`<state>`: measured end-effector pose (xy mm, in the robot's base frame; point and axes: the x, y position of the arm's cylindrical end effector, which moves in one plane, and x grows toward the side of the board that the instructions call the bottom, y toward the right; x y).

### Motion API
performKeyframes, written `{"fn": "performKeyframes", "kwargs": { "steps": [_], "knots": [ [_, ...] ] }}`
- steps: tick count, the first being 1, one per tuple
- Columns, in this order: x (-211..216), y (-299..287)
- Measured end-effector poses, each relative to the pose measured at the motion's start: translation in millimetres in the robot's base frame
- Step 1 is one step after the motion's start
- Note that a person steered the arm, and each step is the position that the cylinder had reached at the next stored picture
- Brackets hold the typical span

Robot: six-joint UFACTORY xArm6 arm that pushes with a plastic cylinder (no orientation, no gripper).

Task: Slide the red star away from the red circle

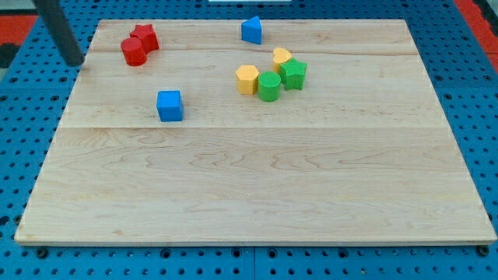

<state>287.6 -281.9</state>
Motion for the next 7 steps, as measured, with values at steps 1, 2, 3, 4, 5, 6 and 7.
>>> {"fn": "performKeyframes", "kwargs": {
  "steps": [1,2,3,4,5,6,7],
  "knots": [
    [-17.5,58.3],
    [1.2,109.0],
    [-7.1,100.5],
    [-37.7,94.8],
    [-29.1,136.8],
    [-37.4,164.9],
    [-76.2,158.3]
  ]
}}
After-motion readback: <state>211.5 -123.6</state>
